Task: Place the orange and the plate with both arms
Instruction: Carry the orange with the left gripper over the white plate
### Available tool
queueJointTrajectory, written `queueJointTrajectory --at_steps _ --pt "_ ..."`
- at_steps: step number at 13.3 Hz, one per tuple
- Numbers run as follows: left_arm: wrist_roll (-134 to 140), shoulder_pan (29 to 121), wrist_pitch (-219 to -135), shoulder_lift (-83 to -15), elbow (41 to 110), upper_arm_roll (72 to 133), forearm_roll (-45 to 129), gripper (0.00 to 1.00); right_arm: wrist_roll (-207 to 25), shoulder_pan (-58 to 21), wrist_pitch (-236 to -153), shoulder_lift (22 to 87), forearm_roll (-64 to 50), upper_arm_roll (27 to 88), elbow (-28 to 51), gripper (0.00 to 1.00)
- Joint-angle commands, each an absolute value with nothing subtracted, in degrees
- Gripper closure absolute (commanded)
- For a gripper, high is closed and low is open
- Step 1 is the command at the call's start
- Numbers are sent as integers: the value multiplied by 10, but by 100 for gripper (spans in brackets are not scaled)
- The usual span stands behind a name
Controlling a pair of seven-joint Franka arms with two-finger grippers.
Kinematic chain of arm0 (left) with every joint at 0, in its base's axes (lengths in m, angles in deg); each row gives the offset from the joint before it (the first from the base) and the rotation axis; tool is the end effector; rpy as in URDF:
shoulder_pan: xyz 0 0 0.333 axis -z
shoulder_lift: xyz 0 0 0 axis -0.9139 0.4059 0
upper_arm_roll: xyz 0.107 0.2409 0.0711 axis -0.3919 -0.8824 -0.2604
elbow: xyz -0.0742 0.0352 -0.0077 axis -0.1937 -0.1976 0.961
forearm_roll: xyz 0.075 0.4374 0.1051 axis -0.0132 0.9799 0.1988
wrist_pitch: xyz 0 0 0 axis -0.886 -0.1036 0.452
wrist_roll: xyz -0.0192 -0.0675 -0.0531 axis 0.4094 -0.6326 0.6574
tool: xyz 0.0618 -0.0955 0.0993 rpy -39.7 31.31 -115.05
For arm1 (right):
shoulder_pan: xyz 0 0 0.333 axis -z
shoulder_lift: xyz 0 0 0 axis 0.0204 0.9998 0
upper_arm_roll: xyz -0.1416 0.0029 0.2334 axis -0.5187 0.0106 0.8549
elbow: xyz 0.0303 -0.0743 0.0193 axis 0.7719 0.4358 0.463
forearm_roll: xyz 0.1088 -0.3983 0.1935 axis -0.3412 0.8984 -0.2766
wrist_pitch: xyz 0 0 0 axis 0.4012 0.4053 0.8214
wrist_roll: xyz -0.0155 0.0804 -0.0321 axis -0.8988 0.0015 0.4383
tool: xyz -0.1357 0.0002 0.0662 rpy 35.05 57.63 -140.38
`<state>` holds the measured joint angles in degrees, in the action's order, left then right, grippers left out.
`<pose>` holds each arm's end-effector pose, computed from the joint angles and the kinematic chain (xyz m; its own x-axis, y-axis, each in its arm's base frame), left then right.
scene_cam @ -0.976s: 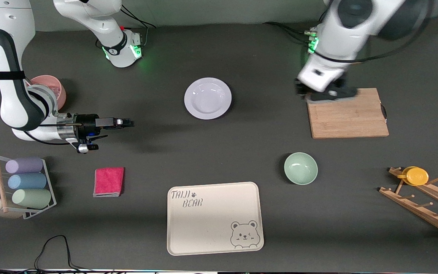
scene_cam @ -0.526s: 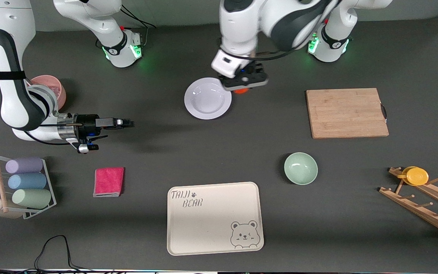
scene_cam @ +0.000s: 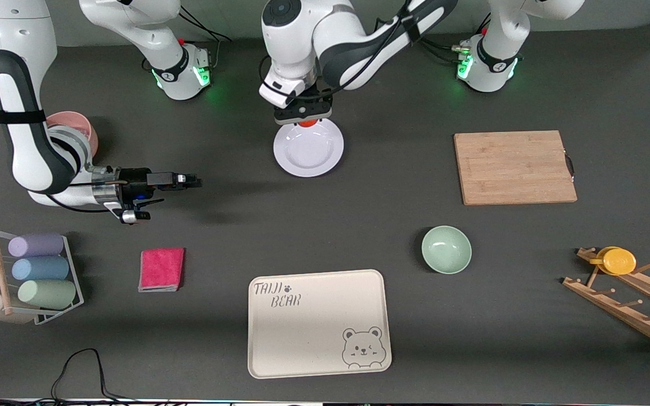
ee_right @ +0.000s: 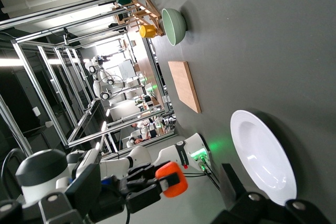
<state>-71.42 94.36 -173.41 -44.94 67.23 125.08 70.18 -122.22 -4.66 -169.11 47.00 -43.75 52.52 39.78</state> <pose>0.3160 -0.6368 0.2765 0.9896 0.1403 -0.0310 0.1402 -0.9901 -0.0070 0.5237 0.0757 0.1666 0.9523 0.0405 -0.3024 -0.2844 -0.2406 -0.9280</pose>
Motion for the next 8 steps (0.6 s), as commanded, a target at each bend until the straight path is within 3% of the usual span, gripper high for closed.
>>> queueJointTrajectory --at_steps 1,4,8 --pt "-726 953 -1774 -386 652 1244 729 45 -1252 -46 -1688 465 -439 513 414 0" --pt "-727 957 -1809 -342 659 1235 749 45 -1289 -49 -1710 473 -442 513 435 0" --pt "-735 981 -1861 -338 703 1201 749 45 -1371 -61 -1727 489 -476 513 479 0"
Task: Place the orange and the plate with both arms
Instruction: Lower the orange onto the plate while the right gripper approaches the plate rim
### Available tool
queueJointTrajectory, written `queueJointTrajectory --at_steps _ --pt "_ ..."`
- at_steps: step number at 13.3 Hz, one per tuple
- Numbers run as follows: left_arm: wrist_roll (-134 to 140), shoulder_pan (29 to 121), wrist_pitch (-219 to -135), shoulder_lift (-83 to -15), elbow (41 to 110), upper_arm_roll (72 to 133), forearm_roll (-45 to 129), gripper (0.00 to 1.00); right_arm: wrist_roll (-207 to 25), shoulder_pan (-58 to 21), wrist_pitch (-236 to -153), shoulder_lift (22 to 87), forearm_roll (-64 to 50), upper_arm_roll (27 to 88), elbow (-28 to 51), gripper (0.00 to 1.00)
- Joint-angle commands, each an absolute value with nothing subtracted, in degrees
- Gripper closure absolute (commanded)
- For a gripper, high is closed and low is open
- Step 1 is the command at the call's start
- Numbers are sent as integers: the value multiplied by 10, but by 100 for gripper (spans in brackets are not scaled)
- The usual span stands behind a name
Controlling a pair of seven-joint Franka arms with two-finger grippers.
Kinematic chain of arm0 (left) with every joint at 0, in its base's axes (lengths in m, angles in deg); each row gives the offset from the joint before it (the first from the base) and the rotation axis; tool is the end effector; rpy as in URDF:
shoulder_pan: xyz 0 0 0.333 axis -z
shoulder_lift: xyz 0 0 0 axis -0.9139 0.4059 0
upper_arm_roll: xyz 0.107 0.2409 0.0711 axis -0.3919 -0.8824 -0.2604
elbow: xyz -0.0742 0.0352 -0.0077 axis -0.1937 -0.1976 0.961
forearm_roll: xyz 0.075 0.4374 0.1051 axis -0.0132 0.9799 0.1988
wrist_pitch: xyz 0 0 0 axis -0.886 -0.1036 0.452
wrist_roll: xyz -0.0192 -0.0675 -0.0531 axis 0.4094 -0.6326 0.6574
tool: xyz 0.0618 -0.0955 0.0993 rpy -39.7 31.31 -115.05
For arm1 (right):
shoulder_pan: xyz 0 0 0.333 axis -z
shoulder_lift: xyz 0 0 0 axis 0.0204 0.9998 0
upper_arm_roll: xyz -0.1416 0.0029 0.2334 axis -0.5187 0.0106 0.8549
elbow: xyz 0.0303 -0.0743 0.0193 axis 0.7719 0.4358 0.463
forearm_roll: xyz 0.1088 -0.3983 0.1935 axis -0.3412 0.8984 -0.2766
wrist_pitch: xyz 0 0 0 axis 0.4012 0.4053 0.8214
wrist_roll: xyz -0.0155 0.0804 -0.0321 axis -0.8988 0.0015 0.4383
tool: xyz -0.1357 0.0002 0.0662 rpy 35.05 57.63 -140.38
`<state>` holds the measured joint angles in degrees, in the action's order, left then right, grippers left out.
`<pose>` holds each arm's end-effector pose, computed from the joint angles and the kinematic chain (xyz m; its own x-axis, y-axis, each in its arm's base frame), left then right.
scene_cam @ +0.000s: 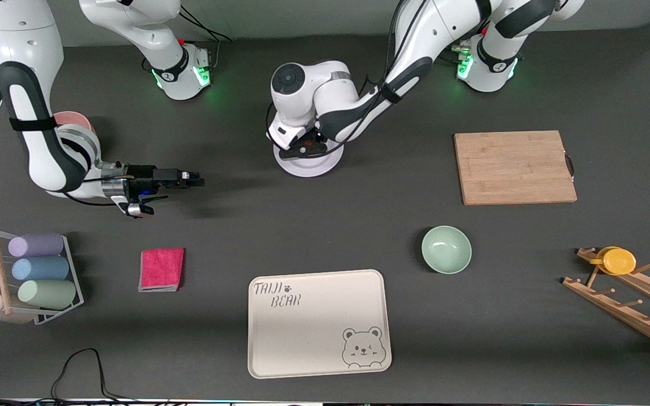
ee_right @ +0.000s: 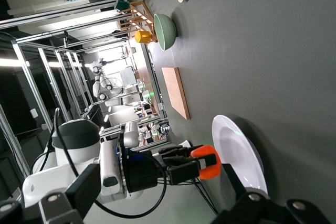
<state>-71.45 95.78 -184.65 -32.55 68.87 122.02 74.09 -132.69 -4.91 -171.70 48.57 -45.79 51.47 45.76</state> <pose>0.3127 -0.6354 0.1400 0.9864 0.1271 -0.1046 0.1278 -0.9918 -0.0003 0.4839 0.0675 0.1154 0.9695 0.0106 -0.2447 -0.2359 -0.2285 -0.9445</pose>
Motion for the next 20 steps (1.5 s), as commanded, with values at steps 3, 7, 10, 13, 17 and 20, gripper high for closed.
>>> queueJointTrajectory --at_steps 3,7,10,13,17,20 --pt "-735 985 -1880 -318 705 1194 749 45 -1419 -62 -1735 490 -490 513 521 0" --pt "-736 987 -1902 -300 711 1194 749 45 -1476 -76 -1754 493 -515 513 567 0" --pt "-737 992 -1910 -291 713 1193 749 45 -1510 -77 -1763 502 -529 514 588 0" --pt "-737 998 -1911 -291 717 1187 749 19 -1524 -86 -1764 509 -539 514 604 0" --pt "-733 994 -1891 -303 718 1187 749 0 -1557 -108 -1765 529 -576 514 611 0" --pt "-726 971 -1797 -392 708 1198 738 0 -1582 -142 -1765 537 -619 514 619 0"
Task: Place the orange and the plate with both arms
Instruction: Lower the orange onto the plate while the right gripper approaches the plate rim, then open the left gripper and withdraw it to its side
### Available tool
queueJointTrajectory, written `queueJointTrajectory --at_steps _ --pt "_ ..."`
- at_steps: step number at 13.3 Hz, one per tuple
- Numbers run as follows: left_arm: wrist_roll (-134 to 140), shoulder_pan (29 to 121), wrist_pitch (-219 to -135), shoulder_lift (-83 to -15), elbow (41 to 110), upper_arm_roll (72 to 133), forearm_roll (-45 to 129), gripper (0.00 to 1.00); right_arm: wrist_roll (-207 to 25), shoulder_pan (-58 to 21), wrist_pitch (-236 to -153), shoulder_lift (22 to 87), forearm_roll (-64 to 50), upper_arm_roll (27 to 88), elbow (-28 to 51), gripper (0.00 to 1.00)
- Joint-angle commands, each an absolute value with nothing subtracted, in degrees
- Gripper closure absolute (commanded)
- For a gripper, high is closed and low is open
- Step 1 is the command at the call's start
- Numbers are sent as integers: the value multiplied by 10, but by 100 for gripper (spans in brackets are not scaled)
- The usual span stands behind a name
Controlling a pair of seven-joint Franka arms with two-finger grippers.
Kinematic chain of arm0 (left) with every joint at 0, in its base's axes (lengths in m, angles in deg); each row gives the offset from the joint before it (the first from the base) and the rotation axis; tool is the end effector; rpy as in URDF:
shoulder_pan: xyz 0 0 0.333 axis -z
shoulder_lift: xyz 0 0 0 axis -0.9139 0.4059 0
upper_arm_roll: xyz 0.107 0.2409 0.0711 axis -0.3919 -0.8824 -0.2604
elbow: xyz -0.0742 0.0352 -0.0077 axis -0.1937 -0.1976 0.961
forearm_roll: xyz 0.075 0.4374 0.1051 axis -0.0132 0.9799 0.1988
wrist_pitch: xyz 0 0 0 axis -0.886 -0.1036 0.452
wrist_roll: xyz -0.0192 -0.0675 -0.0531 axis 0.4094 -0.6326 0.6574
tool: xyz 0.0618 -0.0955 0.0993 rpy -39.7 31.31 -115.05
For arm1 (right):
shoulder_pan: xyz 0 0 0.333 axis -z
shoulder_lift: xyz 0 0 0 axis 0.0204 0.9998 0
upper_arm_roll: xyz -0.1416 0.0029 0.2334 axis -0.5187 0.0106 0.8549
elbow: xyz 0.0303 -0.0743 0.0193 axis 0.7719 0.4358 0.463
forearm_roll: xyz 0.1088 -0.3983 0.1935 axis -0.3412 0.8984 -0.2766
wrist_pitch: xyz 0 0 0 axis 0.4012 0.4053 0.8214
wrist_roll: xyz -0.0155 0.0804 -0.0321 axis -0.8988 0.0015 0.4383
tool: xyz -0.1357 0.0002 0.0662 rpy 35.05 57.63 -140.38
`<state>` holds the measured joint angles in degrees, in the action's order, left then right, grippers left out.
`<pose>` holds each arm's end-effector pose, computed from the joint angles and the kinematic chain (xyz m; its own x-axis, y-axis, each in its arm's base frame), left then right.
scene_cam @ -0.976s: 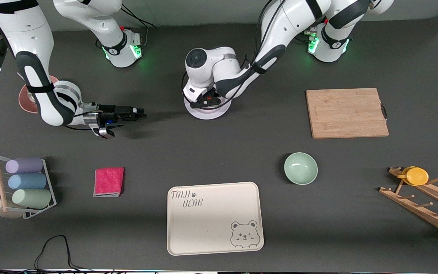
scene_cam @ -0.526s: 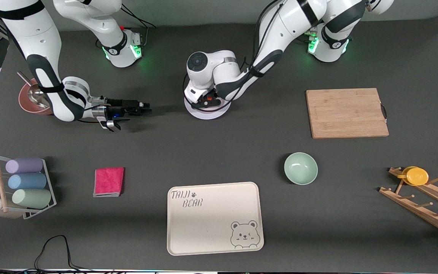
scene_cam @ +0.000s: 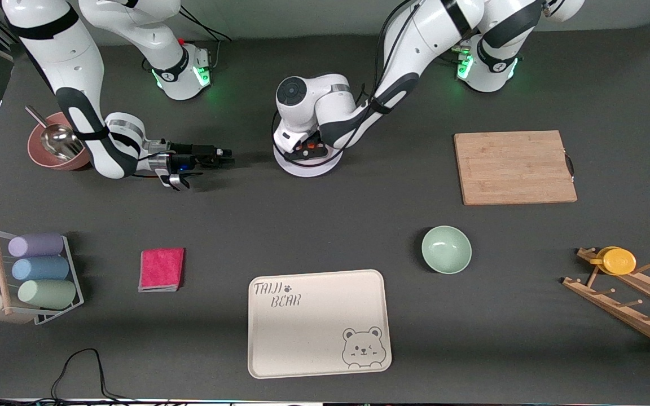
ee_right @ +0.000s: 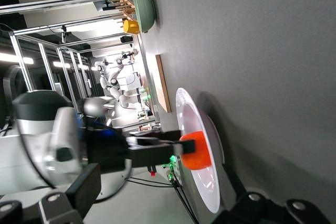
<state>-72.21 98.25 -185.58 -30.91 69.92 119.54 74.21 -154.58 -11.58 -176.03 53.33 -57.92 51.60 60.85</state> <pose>0.2978 -0.6285 0.1052 0.9858 0.1262 -0.1110 0.1222 -0.9916 -0.0422 0.3535 0.1138 0.0158 0.9815 -0.0284 -0.1891 -0.1910 -0.1958 -0.9619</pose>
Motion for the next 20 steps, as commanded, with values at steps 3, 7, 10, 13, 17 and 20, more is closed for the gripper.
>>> queueJointTrajectory --at_steps 3,7,10,13,17,20 --pt "-689 902 -1693 -499 704 1242 702 0 -1608 -178 -1765 558 -667 515 620 0" --pt "-519 771 -1569 -630 703 1245 608 0 -1632 -231 -1766 581 -747 515 618 1" --pt "-348 623 -1512 -687 692 1242 565 0 -1633 -273 -1769 590 -802 515 615 2" --pt "-182 485 -1475 -690 672 1241 562 0 -1641 -310 -1773 595 -850 515 613 4" --pt "10 329 -1478 -689 669 1239 548 0 -1670 -343 -1773 602 -884 516 610 6" --pt "65 329 -1493 -691 669 1190 546 0 -1709 -360 -1773 603 -899 516 604 6"
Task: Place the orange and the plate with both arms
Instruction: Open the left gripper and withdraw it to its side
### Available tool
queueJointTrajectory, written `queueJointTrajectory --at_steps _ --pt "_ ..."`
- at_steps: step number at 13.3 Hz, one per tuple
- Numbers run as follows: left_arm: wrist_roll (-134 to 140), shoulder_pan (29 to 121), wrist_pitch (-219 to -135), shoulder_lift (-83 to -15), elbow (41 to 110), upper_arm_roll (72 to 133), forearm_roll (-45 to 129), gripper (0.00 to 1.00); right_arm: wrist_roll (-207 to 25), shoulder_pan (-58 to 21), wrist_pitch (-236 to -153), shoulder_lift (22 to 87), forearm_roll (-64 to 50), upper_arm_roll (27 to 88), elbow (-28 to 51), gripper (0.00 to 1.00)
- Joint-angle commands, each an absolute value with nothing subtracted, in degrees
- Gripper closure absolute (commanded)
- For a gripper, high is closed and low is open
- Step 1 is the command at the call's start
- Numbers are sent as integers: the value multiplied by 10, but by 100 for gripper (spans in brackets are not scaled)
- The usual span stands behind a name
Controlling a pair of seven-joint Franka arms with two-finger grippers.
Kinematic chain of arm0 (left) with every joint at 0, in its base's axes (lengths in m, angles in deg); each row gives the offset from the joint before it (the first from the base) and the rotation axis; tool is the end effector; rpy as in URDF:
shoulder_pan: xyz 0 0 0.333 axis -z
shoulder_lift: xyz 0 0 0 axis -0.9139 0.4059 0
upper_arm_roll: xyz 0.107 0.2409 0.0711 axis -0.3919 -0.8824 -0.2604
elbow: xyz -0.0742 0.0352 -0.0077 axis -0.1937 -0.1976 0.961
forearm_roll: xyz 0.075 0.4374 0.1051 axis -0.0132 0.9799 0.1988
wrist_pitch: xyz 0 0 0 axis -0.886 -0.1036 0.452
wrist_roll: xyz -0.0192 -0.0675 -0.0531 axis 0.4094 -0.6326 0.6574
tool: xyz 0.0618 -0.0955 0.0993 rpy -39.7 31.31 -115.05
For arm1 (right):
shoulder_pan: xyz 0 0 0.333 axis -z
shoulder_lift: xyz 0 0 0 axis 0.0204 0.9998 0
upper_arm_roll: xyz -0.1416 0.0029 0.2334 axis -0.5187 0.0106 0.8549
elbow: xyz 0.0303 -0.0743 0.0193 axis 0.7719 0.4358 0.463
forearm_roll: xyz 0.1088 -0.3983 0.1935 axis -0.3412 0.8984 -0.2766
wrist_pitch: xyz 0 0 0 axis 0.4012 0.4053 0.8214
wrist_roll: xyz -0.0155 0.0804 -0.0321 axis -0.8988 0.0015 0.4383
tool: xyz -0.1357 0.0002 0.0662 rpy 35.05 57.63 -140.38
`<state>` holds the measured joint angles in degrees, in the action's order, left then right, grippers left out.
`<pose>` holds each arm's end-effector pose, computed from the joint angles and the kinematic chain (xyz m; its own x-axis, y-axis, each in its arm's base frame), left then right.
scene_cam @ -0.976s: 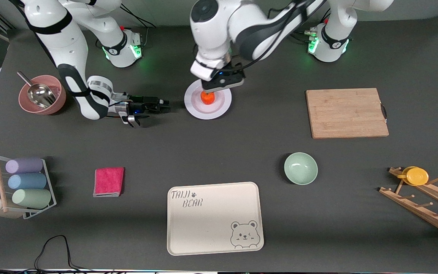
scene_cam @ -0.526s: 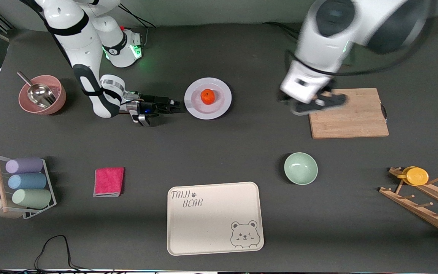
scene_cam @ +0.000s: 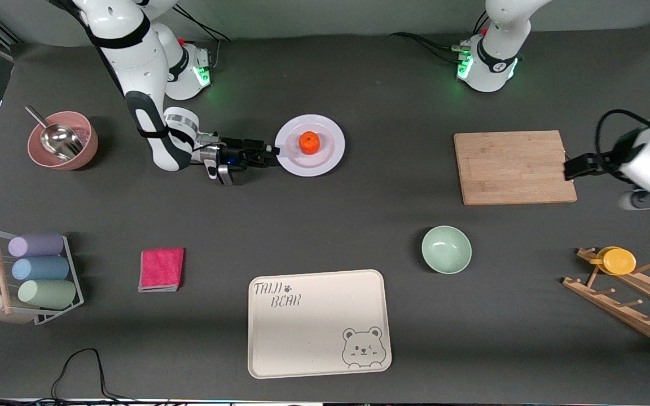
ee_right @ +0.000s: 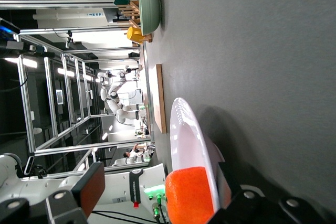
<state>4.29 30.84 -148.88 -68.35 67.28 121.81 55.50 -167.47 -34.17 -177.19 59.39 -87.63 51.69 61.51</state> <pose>0.6278 -0.0010 0.4633 0.9885 0.0495 -0.1427 0.0474 -0.9987 -0.0180 0.3169 0.2302 -0.0194 0.9934 -0.1049 -0.0465 -0.0654 -0.1849 -0.9806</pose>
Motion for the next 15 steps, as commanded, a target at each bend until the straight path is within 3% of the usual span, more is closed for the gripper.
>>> queueJointTrajectory --at_steps 1,4,6,8,10,11,15 --pt "66 386 -1503 -691 669 1134 546 0 -1717 -361 -1773 606 -899 516 604 6" --pt "66 572 -1525 -704 676 955 546 0 -1733 -366 -1773 608 -903 517 604 9" --pt "67 663 -1530 -711 678 862 546 0 -1756 -369 -1773 613 -904 517 604 25" --pt "67 675 -1528 -708 674 851 545 0 -1771 -369 -1773 615 -904 517 604 50" --pt "103 672 -1519 -704 669 851 540 0 -1777 -369 -1773 619 -903 517 604 93" --pt "129 671 -1518 -704 666 851 539 0 -1777 -369 -1773 620 -903 517 604 100" --pt "131 669 -1520 -702 655 850 538 0 -1775 -369 -1773 627 -903 518 603 100"
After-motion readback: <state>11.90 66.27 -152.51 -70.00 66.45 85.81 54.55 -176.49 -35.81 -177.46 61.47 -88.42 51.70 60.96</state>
